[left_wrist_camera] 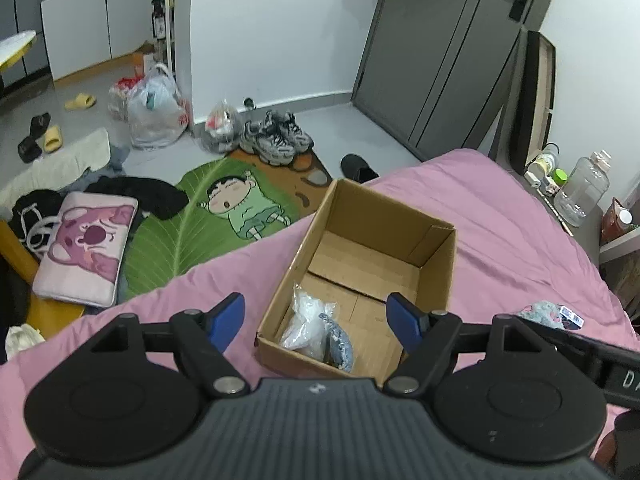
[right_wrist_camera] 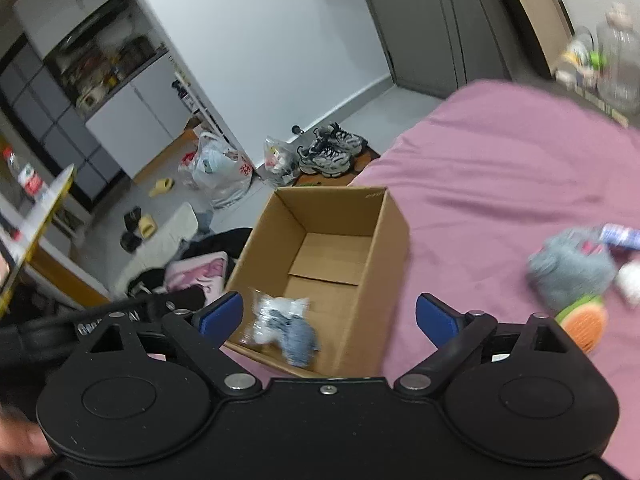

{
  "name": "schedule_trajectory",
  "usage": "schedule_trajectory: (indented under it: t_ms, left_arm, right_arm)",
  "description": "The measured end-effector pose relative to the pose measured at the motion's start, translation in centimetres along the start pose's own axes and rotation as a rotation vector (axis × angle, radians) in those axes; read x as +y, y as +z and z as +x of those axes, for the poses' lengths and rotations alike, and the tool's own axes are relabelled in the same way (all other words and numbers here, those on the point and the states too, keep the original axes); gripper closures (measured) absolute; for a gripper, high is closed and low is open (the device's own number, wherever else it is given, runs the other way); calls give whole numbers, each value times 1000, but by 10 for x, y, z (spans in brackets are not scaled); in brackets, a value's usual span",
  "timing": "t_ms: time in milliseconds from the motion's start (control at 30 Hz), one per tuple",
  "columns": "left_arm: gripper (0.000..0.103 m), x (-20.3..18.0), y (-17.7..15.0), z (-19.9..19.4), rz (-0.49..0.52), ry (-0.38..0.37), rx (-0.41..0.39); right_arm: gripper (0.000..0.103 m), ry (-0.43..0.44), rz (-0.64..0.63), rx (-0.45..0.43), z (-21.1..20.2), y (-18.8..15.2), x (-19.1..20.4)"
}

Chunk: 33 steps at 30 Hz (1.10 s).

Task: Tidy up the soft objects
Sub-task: 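Grasp the black plush with the left tool while the right tool grasps the burger plush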

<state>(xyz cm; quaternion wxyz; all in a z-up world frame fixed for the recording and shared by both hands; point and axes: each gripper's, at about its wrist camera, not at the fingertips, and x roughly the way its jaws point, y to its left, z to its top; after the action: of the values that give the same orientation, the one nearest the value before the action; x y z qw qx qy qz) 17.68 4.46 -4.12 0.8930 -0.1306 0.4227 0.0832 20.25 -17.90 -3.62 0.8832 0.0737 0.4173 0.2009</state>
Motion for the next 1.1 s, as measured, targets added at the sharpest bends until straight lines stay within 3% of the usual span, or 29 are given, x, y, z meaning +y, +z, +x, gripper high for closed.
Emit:
schedule_trajectory:
  t_ms: [67,267,467,833,1100]
  left_arm:
    - [26,-1,0,-4,-7,-16,9]
    - [26,-15,-5,-21,39,23,-58]
    - [26,-29,-10,-31,58,30,-63]
    - [26,-66,-20,-41,110,27,-78]
    - [26,-95,-32,-37,140,19,-49]
  right_arm:
    - [0,-16,-34,-25,-9,-2,-2]
    - [0,-69,-36,-92,-26,-6,-19]
    - [0,-64,-17,-132,-42,-9,-37]
    - [0,-61,-98,-76,-53,-14,-63]
    - [0,-29,-22,-83,-66,-14,-92]
